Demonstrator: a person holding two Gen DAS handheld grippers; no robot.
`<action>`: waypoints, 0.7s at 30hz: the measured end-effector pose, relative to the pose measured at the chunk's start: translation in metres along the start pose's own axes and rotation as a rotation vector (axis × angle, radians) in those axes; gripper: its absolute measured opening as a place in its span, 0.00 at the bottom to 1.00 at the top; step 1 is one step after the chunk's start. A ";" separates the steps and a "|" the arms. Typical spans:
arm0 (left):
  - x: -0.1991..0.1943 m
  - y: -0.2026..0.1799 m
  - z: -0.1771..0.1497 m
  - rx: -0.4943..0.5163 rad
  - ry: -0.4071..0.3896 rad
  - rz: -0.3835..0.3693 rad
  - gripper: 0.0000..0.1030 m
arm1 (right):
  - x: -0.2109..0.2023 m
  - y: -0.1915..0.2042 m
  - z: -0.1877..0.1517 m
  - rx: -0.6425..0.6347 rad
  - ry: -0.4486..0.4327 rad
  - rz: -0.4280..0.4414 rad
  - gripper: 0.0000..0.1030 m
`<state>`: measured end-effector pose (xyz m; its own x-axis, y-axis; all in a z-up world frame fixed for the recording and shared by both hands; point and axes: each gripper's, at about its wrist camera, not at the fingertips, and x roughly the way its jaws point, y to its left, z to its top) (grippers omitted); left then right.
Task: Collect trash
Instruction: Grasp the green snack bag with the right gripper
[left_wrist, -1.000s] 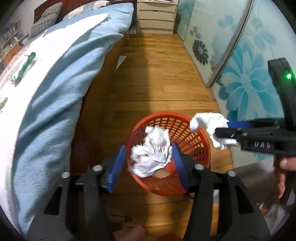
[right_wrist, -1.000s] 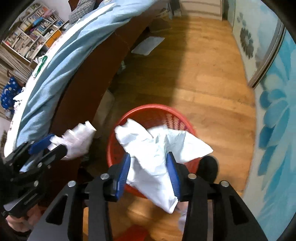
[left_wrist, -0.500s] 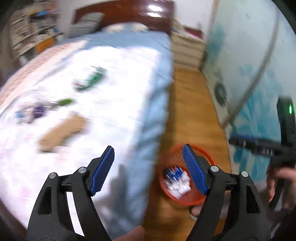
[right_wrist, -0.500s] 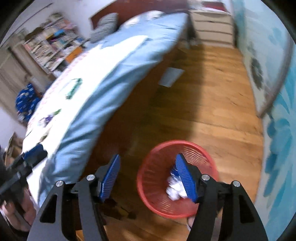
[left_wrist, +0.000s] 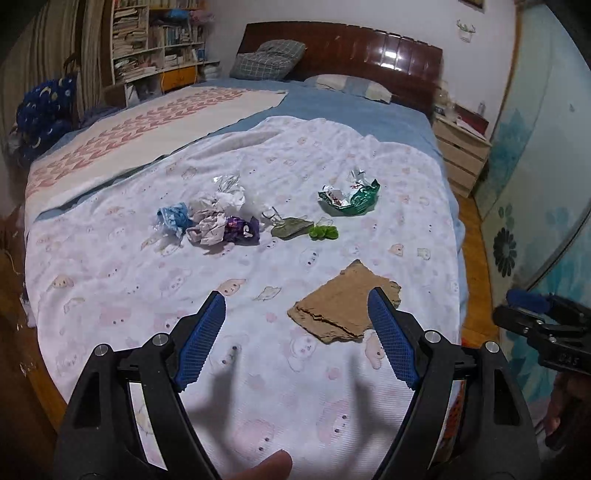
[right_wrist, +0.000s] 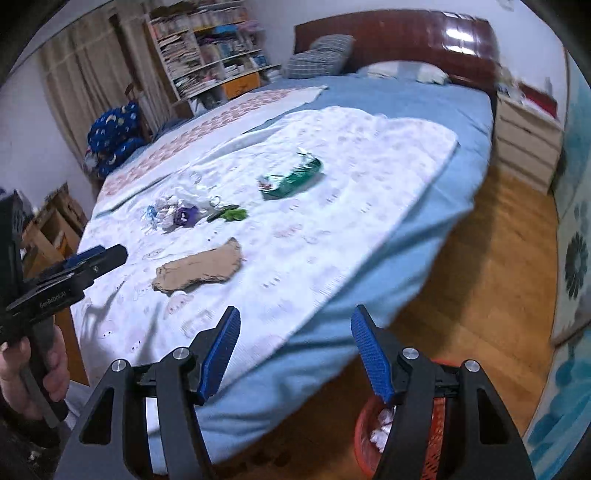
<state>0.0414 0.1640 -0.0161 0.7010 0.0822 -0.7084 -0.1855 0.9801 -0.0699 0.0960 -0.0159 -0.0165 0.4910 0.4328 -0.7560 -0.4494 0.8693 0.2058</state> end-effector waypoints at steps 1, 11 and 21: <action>0.000 -0.001 0.000 0.006 -0.002 -0.003 0.77 | 0.002 0.005 0.001 -0.001 0.001 0.004 0.61; 0.010 -0.012 0.000 0.019 0.018 -0.036 0.77 | 0.009 -0.014 0.006 0.040 0.011 -0.002 0.61; 0.025 -0.012 -0.001 -0.015 0.067 -0.040 0.77 | 0.101 -0.006 0.123 0.052 0.015 0.037 0.61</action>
<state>0.0605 0.1539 -0.0338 0.6608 0.0300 -0.7500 -0.1686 0.9796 -0.1094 0.2403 0.0516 -0.0176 0.4632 0.4615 -0.7566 -0.4277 0.8641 0.2653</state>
